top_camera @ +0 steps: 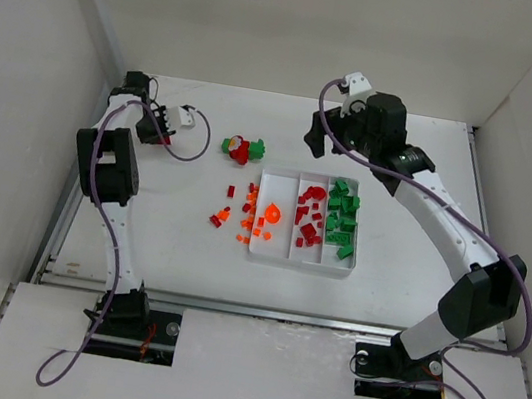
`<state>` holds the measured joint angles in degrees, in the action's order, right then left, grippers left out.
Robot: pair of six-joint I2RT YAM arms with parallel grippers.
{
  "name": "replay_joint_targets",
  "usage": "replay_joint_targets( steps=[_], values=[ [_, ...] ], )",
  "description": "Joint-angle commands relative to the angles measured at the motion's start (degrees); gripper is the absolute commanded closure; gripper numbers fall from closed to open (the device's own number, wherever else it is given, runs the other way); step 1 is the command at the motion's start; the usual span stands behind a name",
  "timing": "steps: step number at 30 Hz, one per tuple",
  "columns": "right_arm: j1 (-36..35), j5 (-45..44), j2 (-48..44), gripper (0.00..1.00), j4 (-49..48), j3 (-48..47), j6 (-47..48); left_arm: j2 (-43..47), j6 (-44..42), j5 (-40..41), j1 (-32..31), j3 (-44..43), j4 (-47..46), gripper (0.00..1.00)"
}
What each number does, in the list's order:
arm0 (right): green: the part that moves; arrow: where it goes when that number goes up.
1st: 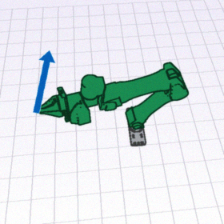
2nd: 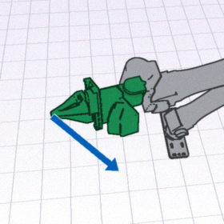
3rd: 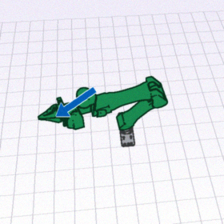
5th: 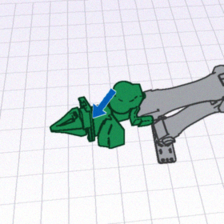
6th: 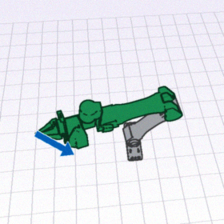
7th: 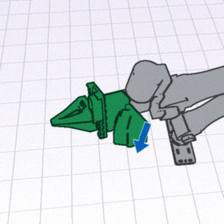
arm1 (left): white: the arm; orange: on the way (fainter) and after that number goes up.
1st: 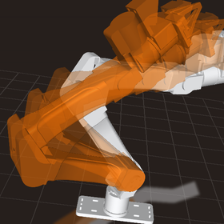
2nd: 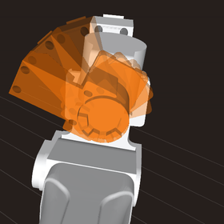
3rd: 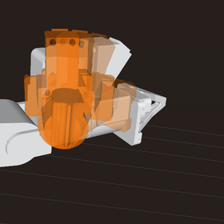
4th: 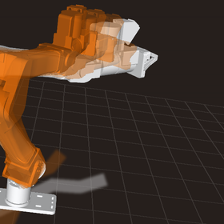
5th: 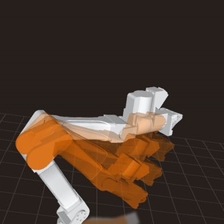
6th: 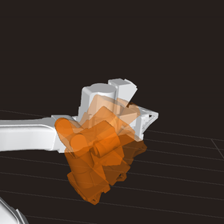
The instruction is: Sort the legos into containers by color
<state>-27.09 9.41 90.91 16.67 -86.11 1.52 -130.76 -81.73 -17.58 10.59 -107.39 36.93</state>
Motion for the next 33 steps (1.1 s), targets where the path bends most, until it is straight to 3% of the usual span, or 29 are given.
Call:
replay_joint_targets(
  steps=[1, 7, 13, 16, 23, 33],
  values=[
    [-0.51, -0.97, 0.23, 0.0, -0.23, -2.66, 0.41, 2.96, -0.71, -3.41, -0.04, 1.39, 4.91, 1.0],
    [-0.51, -0.44, -0.91, 0.0, -1.54, -2.14, 0.41, 14.02, -0.71, -15.27, -1.88, 2.1, 6.31, 1.0],
    [-3.14, 3.41, -2.14, 0.0, -4.53, -0.12, 5.59, 25.8, 7.45, -36.35, -5.84, 1.05, 8.85, 1.0],
    [-5.42, 7.18, -2.67, 0.0, -6.63, -0.12, 9.02, 26.87, 7.22, -45.68, -8.47, -0.62, 13.68, 1.0],
    [-7.54, 18.95, -0.22, 0.1, -7.7, -4.33, 15.08, 27.93, 6.5, -51.67, -18.05, -0.62, 21.7, 1.0],
    [-9.29, 21.53, 2.33, 0.21, -8.23, -4.95, 15.09, 27.93, 7.03, -53.26, -24.38, -1.67, 23.1, 1.0]
  ],
)
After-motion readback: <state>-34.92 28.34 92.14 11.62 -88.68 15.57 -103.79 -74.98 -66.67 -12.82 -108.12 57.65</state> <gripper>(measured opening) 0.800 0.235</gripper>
